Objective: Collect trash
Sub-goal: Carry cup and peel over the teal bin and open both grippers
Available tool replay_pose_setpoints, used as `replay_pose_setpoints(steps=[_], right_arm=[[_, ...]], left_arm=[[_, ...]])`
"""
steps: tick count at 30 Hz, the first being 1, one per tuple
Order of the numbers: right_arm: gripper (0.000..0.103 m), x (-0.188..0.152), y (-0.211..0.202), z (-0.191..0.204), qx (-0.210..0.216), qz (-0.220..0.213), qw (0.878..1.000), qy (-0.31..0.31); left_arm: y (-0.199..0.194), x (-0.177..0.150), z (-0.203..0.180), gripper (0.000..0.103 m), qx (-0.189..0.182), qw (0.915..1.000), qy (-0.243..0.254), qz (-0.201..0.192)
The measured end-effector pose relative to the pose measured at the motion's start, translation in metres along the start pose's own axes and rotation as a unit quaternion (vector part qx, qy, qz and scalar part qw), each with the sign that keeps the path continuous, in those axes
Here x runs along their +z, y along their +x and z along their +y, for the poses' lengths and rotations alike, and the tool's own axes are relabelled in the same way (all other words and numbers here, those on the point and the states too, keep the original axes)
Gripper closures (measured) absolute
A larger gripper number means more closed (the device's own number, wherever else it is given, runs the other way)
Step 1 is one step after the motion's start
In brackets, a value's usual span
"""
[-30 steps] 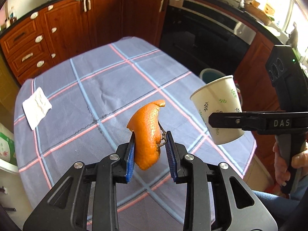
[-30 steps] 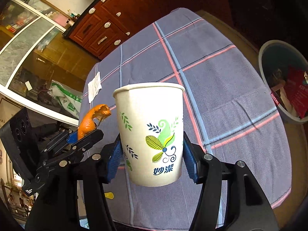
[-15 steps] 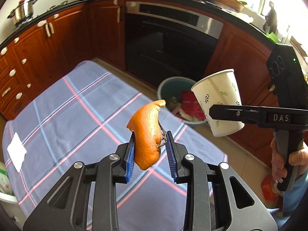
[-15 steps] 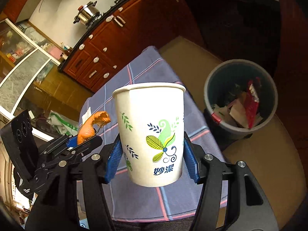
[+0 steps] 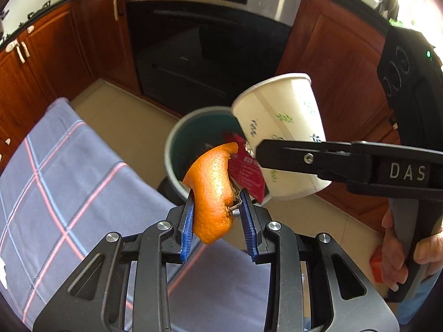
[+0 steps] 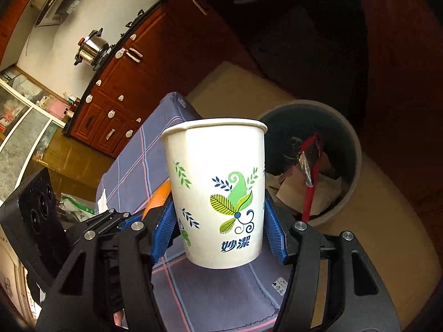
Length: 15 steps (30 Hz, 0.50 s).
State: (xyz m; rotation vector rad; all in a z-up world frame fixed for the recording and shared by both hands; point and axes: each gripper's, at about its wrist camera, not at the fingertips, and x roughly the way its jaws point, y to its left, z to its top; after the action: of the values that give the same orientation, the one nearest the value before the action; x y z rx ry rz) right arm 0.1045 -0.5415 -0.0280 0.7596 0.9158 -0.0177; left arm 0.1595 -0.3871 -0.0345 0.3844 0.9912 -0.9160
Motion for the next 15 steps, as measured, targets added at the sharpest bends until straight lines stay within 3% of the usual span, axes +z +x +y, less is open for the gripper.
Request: replay_pose_setpoints(steps=[7,15], right_arm=[[0.047,0.016,0.032,-0.022,0.0,0.022,1.0,0.016],[0.047,0.026,0.057,-0.06,-0.034,0.041,0.998,0.033]], left_arm=[[0.046,0.01,0.0,0.07,0.007,0.9993,0.002,0.036],[0.081,0.021,-0.001,0.07,0.003,0.9981,0.003,0.062]])
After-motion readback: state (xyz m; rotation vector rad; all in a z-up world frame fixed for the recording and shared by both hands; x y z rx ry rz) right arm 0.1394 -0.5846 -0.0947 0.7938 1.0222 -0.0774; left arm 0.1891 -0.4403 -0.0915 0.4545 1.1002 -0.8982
